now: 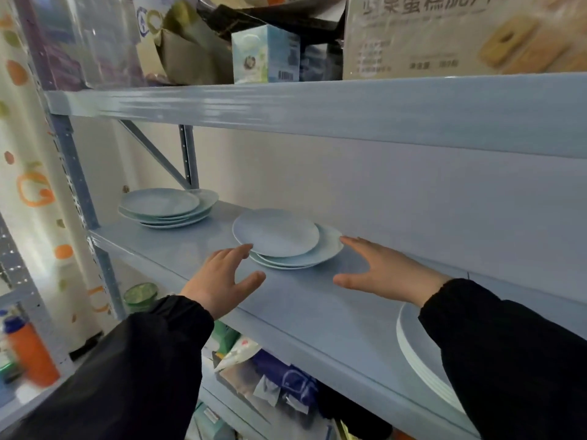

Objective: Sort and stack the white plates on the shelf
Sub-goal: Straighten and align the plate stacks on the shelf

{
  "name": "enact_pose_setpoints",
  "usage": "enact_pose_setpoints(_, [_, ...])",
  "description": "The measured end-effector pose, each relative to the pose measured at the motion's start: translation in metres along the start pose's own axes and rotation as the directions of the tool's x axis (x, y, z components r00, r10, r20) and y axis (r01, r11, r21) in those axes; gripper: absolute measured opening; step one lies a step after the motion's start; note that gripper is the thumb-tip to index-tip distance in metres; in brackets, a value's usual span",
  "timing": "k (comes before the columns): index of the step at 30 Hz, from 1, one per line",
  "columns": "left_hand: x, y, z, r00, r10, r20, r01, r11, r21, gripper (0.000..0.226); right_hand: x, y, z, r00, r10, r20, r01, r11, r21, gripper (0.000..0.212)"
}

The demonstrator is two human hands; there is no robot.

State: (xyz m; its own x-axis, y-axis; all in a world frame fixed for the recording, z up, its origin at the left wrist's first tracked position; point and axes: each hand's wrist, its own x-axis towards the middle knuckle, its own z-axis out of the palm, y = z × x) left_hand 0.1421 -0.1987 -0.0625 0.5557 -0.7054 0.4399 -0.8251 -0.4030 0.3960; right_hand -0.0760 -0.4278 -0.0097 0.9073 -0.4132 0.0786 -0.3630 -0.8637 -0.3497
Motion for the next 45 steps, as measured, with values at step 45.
enact_pose_setpoints(45, [0.195, -0.145, 0.078, 0.775, 0.439, 0.454, -0.154, 0.829, -0.538, 0.114, 0.092, -0.028, 0.103, 0.869, 0.453, -0.199, -0.362, 0.856, 0.369, 0.096])
